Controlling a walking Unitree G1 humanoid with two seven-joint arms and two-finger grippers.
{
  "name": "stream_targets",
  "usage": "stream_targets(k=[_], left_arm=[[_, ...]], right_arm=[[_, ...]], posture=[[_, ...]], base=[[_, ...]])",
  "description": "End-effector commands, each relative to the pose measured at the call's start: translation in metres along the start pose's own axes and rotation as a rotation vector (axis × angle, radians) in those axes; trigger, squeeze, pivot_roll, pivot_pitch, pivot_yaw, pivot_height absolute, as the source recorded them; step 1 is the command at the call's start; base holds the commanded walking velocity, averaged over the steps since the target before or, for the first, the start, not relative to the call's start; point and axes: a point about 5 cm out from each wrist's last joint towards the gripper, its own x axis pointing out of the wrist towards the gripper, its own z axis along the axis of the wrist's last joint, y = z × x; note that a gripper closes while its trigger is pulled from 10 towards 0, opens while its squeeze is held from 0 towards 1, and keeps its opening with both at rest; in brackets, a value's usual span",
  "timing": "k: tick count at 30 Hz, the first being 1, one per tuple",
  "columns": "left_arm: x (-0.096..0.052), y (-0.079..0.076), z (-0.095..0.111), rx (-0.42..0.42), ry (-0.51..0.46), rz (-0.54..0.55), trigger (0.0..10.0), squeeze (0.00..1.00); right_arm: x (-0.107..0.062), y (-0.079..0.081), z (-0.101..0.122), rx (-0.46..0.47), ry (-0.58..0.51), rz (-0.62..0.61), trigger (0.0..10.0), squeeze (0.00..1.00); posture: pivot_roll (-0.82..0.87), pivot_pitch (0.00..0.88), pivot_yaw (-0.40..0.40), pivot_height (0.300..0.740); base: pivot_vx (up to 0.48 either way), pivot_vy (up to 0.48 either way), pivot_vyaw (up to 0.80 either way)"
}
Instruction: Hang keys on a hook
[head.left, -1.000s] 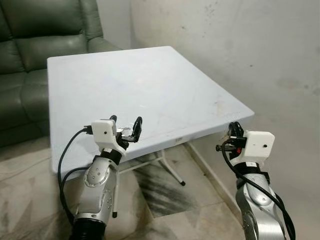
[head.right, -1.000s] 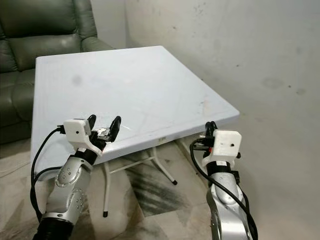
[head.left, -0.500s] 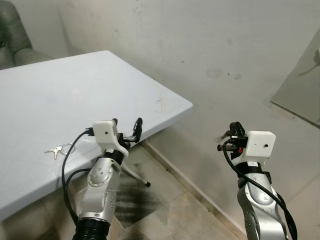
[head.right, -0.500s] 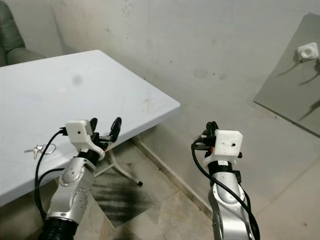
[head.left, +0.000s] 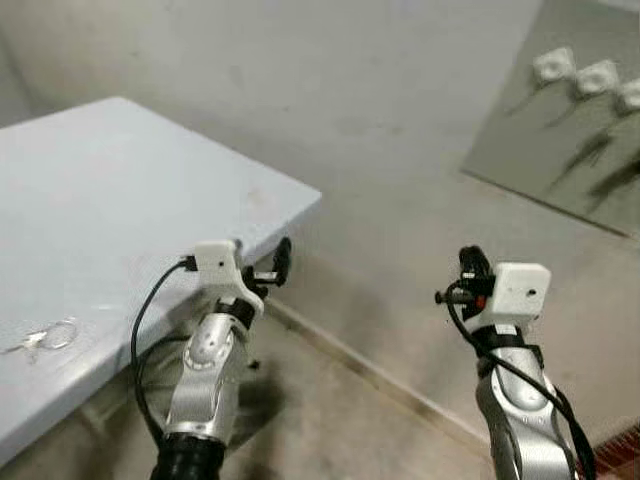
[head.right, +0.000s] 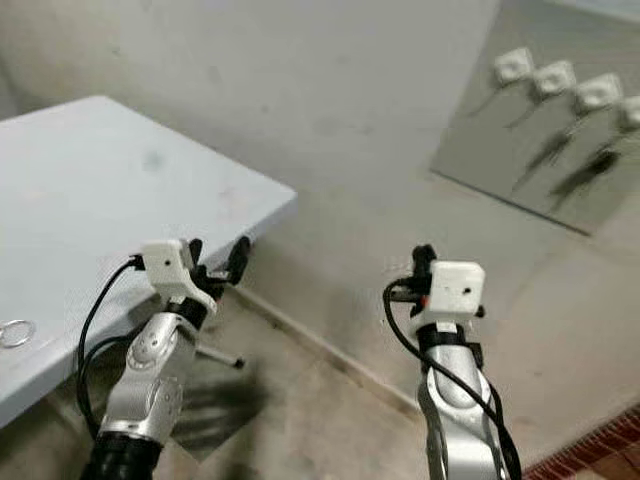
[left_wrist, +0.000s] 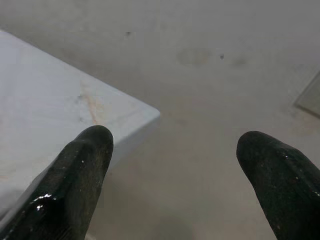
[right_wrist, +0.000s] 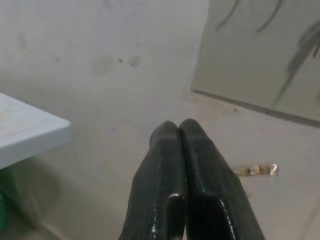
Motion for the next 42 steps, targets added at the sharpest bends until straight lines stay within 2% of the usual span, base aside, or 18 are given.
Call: stream_targets(k=[1, 6, 14, 23, 28, 35, 42], left_arm=[[0.001, -0.0024, 0.002, -0.001, 0.0, 0.002, 10.0, 0.0], [0.0031, -0.0013, 0.0016, -0.017, 0.027, 0.018, 10.0, 0.0], [0.0039, -0.0009, 0.001, 0.011, 0.045, 0.034, 10.0, 0.0], [0.0038, -0.0011, 0.0051, 0.007, 0.04, 0.012, 10.0, 0.0], [0.004, -0.0013, 0.0043, -0.006, 0.049, 0.015, 10.0, 0.0], [0.0044, -0.001, 0.0042, 0.021, 0.062, 0.034, 10.0, 0.0], [0.005, -0.0009, 0.0039, 0.033, 0.068, 0.035, 10.0, 0.0]], right_arm=[[0.0009, -0.0045, 0.0044, -0.008, -0.015, -0.011, 10.0, 0.0], [0.0014, -0.0037, 0.0044, -0.003, -0.015, -0.014, 10.0, 0.0], [0.0027, -0.0028, 0.0054, 0.003, -0.018, -0.019, 10.0, 0.0], [0.0035, -0.0003, 0.0044, 0.011, -0.015, -0.024, 10.0, 0.0], [0.0035, 0.0012, 0.0048, 0.017, -0.016, -0.026, 10.0, 0.0], [0.0022, -0.0001, 0.0042, 0.016, -0.014, -0.04, 10.0, 0.0], [0.0018, 0.0007, 0.0074, 0.03, -0.041, -0.041, 10.0, 0.0]], posture=[[-0.04, 0.0, -0.071, 0.74], [-0.03, 0.0, -0.07, 0.74], [-0.03, 0.006, -0.068, 0.74], [-0.02, 0.023, -0.062, 0.74], [-0.02, 0.029, -0.056, 0.74], [-0.03, 0.031, -0.053, 0.74], [-0.03, 0.029, -0.05, 0.74]], base=[[0.0, 0.0, -0.79], [0.0, 0.0, -0.78], [0.0, 0.0, -0.79], [0.0, 0.0, -0.79], [0.0, 0.46, -0.79], [0.0, 0.0, -0.78], [0.0, 0.0, 0.0]])
